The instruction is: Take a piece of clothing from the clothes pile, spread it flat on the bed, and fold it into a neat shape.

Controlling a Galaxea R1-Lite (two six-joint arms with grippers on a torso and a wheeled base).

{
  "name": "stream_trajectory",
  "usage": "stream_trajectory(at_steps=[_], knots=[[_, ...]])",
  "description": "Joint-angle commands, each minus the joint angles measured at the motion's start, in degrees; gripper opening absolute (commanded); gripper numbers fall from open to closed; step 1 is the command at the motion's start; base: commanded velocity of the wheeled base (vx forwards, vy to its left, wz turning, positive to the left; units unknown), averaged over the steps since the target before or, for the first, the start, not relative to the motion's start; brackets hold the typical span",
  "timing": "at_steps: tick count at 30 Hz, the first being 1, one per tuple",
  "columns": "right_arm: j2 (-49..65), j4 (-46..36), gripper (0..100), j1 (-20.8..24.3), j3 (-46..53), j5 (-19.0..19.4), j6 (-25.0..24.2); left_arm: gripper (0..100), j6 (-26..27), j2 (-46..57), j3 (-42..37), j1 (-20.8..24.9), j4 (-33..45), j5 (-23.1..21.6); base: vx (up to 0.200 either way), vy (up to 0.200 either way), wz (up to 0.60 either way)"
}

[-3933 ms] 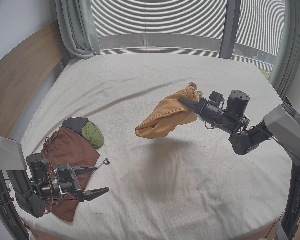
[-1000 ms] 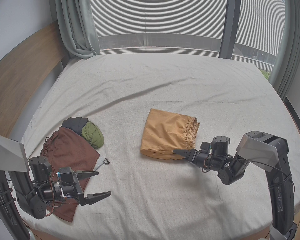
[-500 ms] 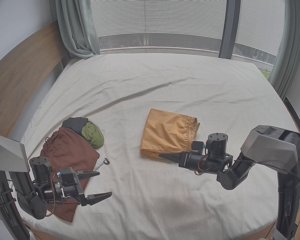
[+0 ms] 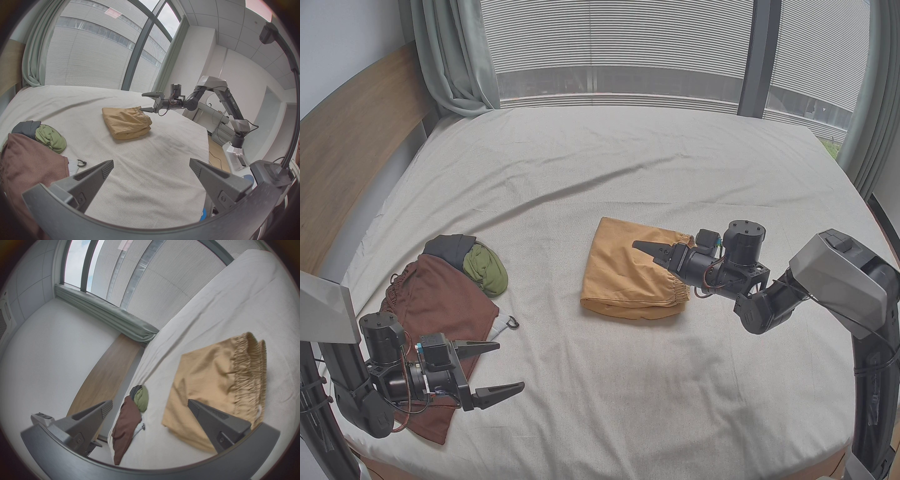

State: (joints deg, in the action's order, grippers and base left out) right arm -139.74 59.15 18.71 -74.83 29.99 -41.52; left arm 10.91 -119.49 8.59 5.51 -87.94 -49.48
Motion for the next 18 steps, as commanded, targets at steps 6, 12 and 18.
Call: stream_trajectory(at_steps=[6, 12, 18], knots=[[-9.6, -0.3, 100, -3.6, -3.7, -1.0, 0.2, 100, 0.0, -0.2, -0.2, -0.1, 0.0, 0.0, 0.0, 0.0, 0.0], [-10.0, -0.1, 100, -3.5, -3.7, -1.2, 0.3, 100, 0.1, -0.4, -0.2, -0.1, 0.0, 0.0, 0.0, 0.0, 0.0], [-9.4, 1.2, 100, -3.0, -3.4, -2.8, 0.4, 100, 0.0, -0.7, -0.4, 0.6, 0.0, 0.2, 0.0, 0.0, 0.0]])
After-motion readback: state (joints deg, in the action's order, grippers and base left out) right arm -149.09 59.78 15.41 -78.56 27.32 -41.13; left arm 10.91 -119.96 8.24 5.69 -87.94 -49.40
